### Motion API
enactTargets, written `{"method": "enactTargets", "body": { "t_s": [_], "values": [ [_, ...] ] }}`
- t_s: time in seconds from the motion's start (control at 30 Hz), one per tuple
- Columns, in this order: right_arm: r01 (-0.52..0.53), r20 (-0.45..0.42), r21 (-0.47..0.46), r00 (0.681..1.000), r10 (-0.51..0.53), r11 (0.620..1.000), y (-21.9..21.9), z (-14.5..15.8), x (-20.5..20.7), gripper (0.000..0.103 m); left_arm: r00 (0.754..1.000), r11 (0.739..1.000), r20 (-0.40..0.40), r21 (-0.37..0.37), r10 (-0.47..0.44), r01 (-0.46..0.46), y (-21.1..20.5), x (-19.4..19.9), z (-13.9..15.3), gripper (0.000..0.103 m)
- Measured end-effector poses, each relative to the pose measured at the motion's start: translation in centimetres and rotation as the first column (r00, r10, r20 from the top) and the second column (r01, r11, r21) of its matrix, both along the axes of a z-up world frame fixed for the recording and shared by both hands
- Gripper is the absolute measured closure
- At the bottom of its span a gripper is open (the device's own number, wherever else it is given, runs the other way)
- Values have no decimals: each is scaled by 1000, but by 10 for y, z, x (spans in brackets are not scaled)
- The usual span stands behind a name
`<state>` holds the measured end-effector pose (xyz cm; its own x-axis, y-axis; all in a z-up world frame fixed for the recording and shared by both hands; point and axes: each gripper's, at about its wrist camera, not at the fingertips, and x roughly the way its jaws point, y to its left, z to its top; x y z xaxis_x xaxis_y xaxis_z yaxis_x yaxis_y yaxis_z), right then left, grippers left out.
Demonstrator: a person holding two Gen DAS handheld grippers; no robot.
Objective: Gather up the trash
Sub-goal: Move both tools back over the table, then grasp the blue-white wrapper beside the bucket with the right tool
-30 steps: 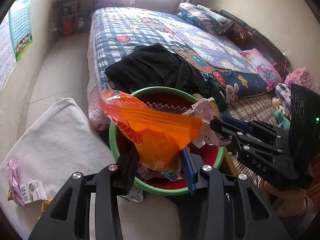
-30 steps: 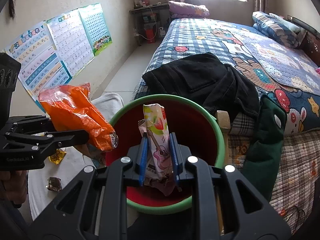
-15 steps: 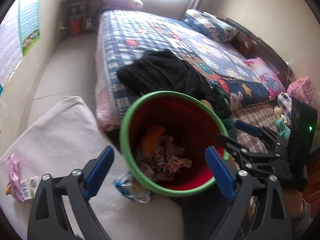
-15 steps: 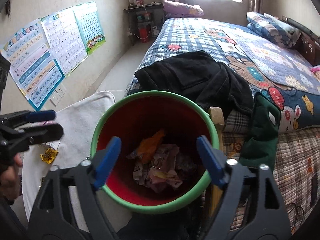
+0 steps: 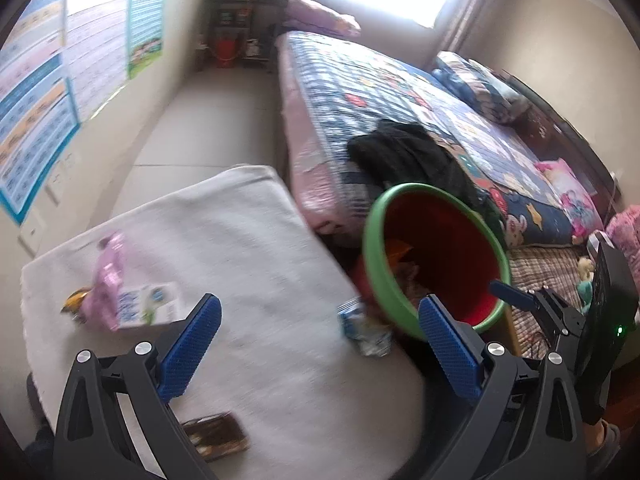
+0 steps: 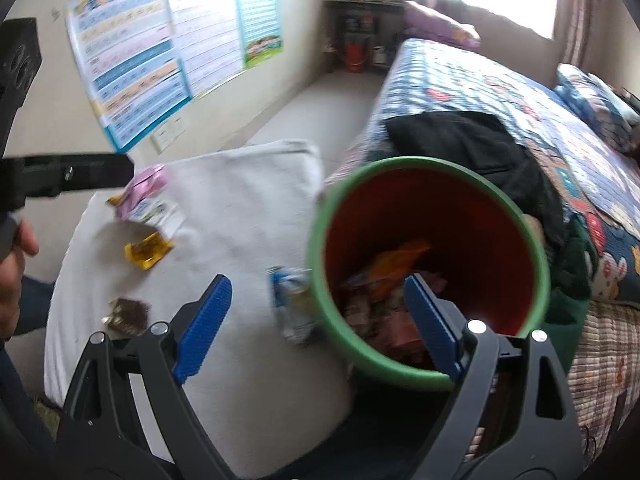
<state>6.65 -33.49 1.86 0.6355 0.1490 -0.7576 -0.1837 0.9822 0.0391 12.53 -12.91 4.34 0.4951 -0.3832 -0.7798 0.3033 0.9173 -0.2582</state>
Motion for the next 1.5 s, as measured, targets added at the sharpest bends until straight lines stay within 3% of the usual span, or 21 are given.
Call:
{"method": "enactTargets", "body": {
  "t_s": [0.27, 0.47, 0.6, 0.83, 1.0, 1.27, 1.5],
  "values": [
    [-88, -54, -21, 995, 87, 996, 55, -24, -13, 17, 990, 990, -1, 1, 140, -140, 93, -24, -4, 8],
    [-150, -82, -107, 987, 142, 983, 88, -44, -18, 17, 966, 966, -18, -17, 256, -257, 155, -33, -13, 8],
    [-177, -94, -186, 982, 162, 966, 101, -59, -17, 25, 952, 952, -32, -37, 304, -305, 179, -36, -19, 8],
    [-168, -117, -295, 983, 140, 940, 105, -83, -3, 37, 945, 946, -72, -29, 319, -322, 188, -35, -36, 8],
    [-169, -147, -357, 981, 123, 919, 103, -101, 13, 39, 952, 955, -89, -21, 294, -297, 180, -30, -43, 8],
    [-138, -189, -369, 979, 71, 919, 93, -123, 39, 42, 952, 956, -109, -37, 286, -291, 175, -20, -48, 8],
    [-121, -207, -376, 977, 44, 919, 94, -132, 51, 61, 951, 955, -125, -53, 284, -292, 173, -16, -51, 8]
  ]
}}
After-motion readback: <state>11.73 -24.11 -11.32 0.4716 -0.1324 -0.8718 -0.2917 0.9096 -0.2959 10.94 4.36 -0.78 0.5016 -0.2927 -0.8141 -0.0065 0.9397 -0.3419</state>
